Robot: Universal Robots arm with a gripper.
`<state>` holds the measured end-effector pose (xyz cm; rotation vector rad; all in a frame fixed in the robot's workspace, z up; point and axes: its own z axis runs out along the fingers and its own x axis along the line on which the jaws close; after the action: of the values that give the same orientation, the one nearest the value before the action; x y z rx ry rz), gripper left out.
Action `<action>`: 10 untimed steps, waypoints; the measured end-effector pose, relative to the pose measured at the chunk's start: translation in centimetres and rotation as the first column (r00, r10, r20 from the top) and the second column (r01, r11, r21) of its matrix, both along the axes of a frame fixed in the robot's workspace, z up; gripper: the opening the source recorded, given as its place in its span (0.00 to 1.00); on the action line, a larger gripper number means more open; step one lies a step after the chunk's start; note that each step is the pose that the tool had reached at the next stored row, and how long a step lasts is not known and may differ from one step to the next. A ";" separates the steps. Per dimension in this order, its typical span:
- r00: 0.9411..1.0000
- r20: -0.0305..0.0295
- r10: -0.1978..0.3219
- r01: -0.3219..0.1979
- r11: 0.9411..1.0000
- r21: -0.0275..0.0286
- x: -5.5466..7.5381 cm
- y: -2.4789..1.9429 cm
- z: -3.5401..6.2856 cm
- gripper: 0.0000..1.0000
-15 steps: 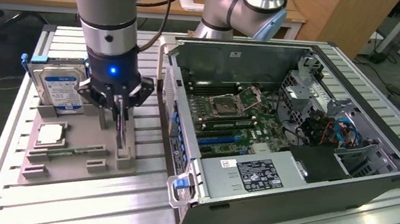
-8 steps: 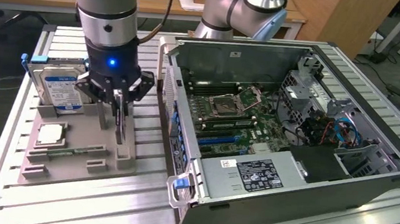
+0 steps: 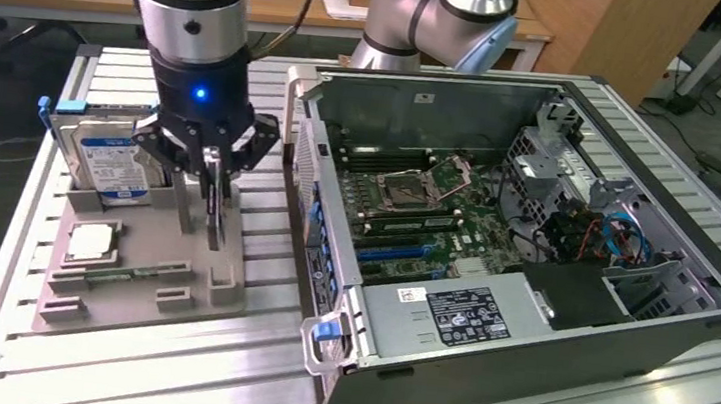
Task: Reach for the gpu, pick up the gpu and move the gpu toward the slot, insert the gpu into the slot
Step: 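Pick up the gpu and move the gpu toward the slot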
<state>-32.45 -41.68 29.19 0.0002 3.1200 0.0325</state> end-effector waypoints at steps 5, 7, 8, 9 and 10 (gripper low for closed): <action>1.000 0.000 0.000 0.000 1.000 0.000 0.0 0.00 1.16 0.27; 1.000 0.000 0.000 0.000 1.000 0.000 0.0 0.00 1.63 0.27; 1.000 0.000 0.000 0.000 1.000 0.000 0.0 0.00 1.85 0.27; 1.000 0.000 0.000 0.000 1.000 0.000 0.0 0.00 2.09 0.27; 1.000 0.000 0.000 0.000 1.000 0.000 0.0 0.00 2.33 0.27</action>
<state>-32.46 -41.68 31.51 0.0001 3.1200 0.0325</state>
